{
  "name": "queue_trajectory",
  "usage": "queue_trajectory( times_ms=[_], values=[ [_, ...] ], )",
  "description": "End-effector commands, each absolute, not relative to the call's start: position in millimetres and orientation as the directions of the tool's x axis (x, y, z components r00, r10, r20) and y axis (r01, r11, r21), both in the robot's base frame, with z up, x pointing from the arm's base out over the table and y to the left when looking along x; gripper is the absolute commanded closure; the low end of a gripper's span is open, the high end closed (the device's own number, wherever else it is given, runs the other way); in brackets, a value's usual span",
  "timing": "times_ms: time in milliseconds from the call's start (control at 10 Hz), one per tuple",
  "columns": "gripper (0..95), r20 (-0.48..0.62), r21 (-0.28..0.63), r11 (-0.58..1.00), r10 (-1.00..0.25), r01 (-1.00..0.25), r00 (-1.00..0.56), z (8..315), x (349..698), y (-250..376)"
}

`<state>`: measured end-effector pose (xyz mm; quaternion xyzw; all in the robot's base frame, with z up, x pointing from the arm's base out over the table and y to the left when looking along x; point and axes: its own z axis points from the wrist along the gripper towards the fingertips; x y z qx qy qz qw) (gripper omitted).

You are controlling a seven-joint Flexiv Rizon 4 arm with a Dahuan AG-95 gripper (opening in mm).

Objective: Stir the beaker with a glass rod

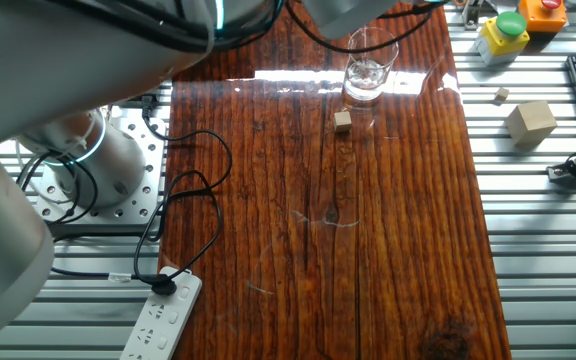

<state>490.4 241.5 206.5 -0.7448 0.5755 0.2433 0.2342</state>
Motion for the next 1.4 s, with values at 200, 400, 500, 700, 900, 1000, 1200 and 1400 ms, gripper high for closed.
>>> queue_trajectory(
  times_ms=[200,400,500,700,900,1000,1200,1400],
  values=[
    [95.0,-0.631,-0.062,-0.227,-0.745,-0.972,0.215,208.7,496.9,240.5],
    [95.0,-0.631,-0.058,-0.22,-0.748,-0.974,0.207,208.4,503.0,242.6],
    [95.0,-0.632,-0.06,-0.218,-0.748,-0.974,0.206,207.9,503.5,243.7],
    [95.0,-0.632,-0.064,-0.219,-0.746,-0.974,0.209,204.4,505.9,251.6],
    [95.0,-0.633,-0.067,-0.222,-0.744,-0.973,0.213,206.1,504.0,255.9],
    [95.0,-0.633,-0.069,-0.225,-0.743,-0.972,0.217,207.5,500.8,256.7],
    [95.0,-0.635,-0.069,-0.226,-0.741,-0.972,0.218,207.0,495.1,256.6],
    [95.0,-0.64,-0.068,-0.228,-0.737,-0.971,0.217,208.3,493.6,253.7]
  ],
)
